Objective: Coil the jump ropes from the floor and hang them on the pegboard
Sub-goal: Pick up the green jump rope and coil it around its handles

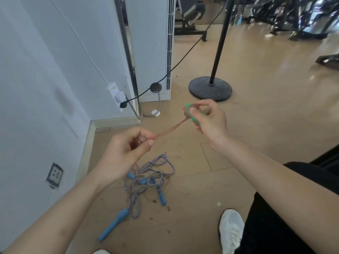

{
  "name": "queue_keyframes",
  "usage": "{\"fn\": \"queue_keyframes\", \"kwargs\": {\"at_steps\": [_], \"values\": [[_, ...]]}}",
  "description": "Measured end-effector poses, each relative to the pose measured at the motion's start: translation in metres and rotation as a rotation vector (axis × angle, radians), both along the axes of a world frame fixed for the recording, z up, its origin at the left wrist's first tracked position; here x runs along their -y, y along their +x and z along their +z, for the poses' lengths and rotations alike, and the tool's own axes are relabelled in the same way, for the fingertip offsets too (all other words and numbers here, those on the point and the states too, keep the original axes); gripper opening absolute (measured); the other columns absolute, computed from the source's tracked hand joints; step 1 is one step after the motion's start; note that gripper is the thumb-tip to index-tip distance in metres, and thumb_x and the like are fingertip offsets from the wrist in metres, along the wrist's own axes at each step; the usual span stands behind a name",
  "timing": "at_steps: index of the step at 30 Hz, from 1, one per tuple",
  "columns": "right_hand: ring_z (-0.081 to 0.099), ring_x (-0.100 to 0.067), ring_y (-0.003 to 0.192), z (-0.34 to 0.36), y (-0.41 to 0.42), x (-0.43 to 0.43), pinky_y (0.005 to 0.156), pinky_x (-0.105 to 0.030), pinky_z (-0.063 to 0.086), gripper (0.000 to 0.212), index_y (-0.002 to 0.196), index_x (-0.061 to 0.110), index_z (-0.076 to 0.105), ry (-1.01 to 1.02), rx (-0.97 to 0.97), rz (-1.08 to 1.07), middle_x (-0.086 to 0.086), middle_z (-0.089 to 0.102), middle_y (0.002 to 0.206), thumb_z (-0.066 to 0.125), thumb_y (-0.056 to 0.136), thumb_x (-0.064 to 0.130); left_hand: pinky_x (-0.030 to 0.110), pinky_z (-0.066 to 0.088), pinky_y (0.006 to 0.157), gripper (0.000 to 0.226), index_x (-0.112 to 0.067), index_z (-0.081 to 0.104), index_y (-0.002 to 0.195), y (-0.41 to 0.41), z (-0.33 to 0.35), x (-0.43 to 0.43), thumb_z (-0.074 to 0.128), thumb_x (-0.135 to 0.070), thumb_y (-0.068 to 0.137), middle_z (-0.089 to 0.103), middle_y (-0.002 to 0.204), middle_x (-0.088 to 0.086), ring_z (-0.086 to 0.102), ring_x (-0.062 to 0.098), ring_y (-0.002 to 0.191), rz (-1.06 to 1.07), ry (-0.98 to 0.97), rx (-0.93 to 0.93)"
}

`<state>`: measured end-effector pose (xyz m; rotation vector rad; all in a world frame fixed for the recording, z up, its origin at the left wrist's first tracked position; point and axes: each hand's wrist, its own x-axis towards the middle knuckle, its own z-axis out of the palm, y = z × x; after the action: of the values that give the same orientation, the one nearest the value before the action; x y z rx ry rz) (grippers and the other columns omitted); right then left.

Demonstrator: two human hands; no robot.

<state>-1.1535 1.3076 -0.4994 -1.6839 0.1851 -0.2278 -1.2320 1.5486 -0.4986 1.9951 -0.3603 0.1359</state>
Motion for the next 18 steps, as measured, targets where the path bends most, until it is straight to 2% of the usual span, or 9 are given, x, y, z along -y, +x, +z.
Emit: {"fn": "queue_keyframes", "kwargs": {"at_steps": [2,4,8,12,14,15,17,18], "values": [[0.062,-0.016,0.067,-0.007,-0.002,-0.004,0.057,-0.030,0.049,0.018,0.094,0.039,0.069,-0.232,-0.011,0.177,-0.005,0.066,0.094,0.078,0.081,0.029,0.016,0.040,0.053,0.011,-0.018,0.071,0.095,-0.004,0.011,0.005,0.066,-0.008,0.093,0.062,0.065,-0.004,0.048,0.006,0.055,0.011,-0.123,0.027],[0.064,-0.010,0.075,-0.010,-0.008,-0.009,0.068,-0.034,0.053,0.025,0.101,0.039,0.072,-0.375,-0.018,0.376,0.007,0.068,0.093,0.080,0.080,0.028,0.016,0.037,0.052,0.011,-0.018,0.071,0.094,-0.003,0.015,0.005,0.066,-0.009,0.093,0.062,0.064,-0.008,0.043,0.004,0.052,0.076,-0.203,0.042],[0.064,0.008,0.074,-0.004,-0.026,-0.017,0.060,-0.008,0.045,0.028,0.110,0.028,0.076,-0.454,0.041,0.623,0.014,0.071,0.091,0.078,0.083,0.020,0.019,0.036,0.054,0.008,-0.017,0.071,0.097,0.006,0.011,-0.003,0.064,-0.015,0.096,0.060,0.068,-0.008,0.042,0.008,0.056,0.191,-0.319,0.043],[0.066,0.004,0.082,0.006,-0.039,-0.022,0.064,-0.005,0.044,0.028,0.116,0.021,0.074,-0.498,0.115,0.798,0.011,0.071,0.099,0.075,0.088,0.021,0.011,0.038,0.057,0.009,-0.015,0.070,0.097,0.013,0.007,-0.004,0.062,-0.011,0.097,0.062,0.069,-0.009,0.047,-0.002,0.055,0.272,-0.352,0.039],[0.067,-0.002,0.093,0.011,-0.045,-0.023,0.076,-0.010,0.046,0.029,0.117,0.022,0.072,-0.524,0.206,0.825,0.009,0.071,0.104,0.074,0.088,0.025,0.010,0.037,0.057,0.008,-0.011,0.070,0.099,0.017,0.006,-0.004,0.062,-0.012,0.097,0.062,0.070,-0.006,0.048,-0.004,0.053,0.320,-0.336,0.024],[0.066,-0.005,0.099,0.013,-0.049,-0.024,0.084,-0.018,0.049,0.031,0.117,0.023,0.071,-0.537,0.259,0.819,0.009,0.070,0.104,0.074,0.086,0.027,0.010,0.037,0.056,0.010,-0.009,0.071,0.099,0.020,0.004,-0.004,0.063,-0.013,0.097,0.063,0.071,-0.005,0.048,-0.004,0.052,0.340,-0.319,0.013],[0.067,-0.008,0.098,0.016,-0.057,-0.025,0.093,-0.031,0.049,0.042,0.122,0.029,0.065,-0.515,0.302,0.812,0.010,0.070,0.101,0.076,0.082,0.026,0.013,0.037,0.056,0.012,-0.009,0.073,0.095,0.024,0.001,-0.006,0.064,-0.017,0.097,0.064,0.070,-0.003,0.047,-0.002,0.054,0.358,-0.267,0.004],[0.068,-0.007,0.094,0.018,-0.061,-0.026,0.092,-0.031,0.049,0.051,0.128,0.034,0.060,-0.481,0.296,0.824,0.009,0.070,0.099,0.076,0.081,0.024,0.016,0.039,0.058,0.013,-0.010,0.074,0.093,0.025,0.000,-0.007,0.065,-0.019,0.096,0.065,0.070,-0.002,0.049,0.002,0.057,0.351,-0.238,0.006]]}}
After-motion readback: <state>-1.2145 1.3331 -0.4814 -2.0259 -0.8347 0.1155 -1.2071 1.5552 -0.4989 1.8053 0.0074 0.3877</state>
